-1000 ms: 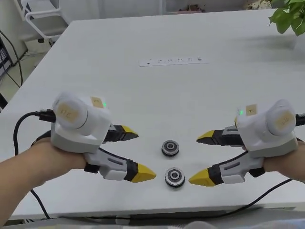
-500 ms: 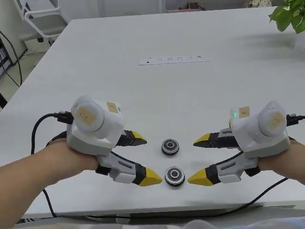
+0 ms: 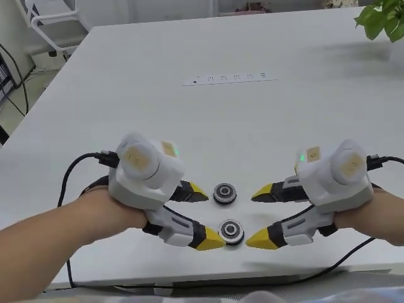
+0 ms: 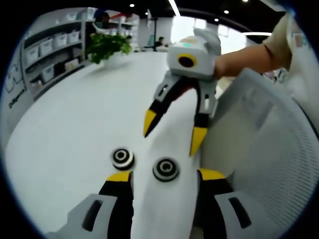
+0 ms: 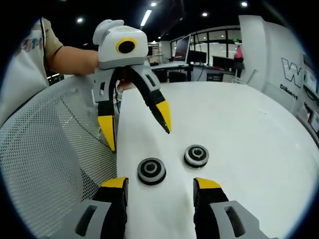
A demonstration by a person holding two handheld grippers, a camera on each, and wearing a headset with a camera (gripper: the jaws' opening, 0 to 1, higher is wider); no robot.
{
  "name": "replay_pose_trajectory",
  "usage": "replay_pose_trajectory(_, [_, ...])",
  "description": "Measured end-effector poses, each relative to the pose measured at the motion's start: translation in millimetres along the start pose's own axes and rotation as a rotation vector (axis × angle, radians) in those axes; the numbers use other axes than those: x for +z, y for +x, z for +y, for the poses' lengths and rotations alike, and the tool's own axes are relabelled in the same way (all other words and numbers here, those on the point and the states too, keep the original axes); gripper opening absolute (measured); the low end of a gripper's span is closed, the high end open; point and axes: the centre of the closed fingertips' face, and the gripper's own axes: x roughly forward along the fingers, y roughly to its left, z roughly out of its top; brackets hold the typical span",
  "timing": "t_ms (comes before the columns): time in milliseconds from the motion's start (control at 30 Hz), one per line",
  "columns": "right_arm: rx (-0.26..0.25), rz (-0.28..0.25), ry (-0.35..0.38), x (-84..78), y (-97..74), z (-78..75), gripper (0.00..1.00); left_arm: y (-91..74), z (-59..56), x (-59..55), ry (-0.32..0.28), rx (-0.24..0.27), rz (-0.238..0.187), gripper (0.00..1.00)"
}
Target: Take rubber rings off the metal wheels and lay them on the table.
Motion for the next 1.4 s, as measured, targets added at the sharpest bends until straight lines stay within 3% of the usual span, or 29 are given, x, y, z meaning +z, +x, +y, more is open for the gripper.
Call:
replay_pose_trajectory(867, [0.031,0.023,-0.012,-6.4,6.1,7.3,0.47,30.2,-9.8,-4.7,0.025,-0.055,0.054,0.31])
replay_pose_trajectory(1100, [0.03,0.023,-0.008,-7.1,5.8,7.3,0.47,34.1,-6.1,-9.2,0.043,-0.044,0.073,0.26])
replay_pose_trajectory(1267, [0.03,0.026,-0.009,-8.0,6.3,7.3,0.47,33.8,-5.1,-7.4,0.05,-0.037,0.064,0.22])
replay_pose_trajectory(1400, [0.03,0.027,-0.009,-8.8,6.6,7.0,0.46,34.8,-4.7,-6.8,0.087,-0.019,0.065,0.19])
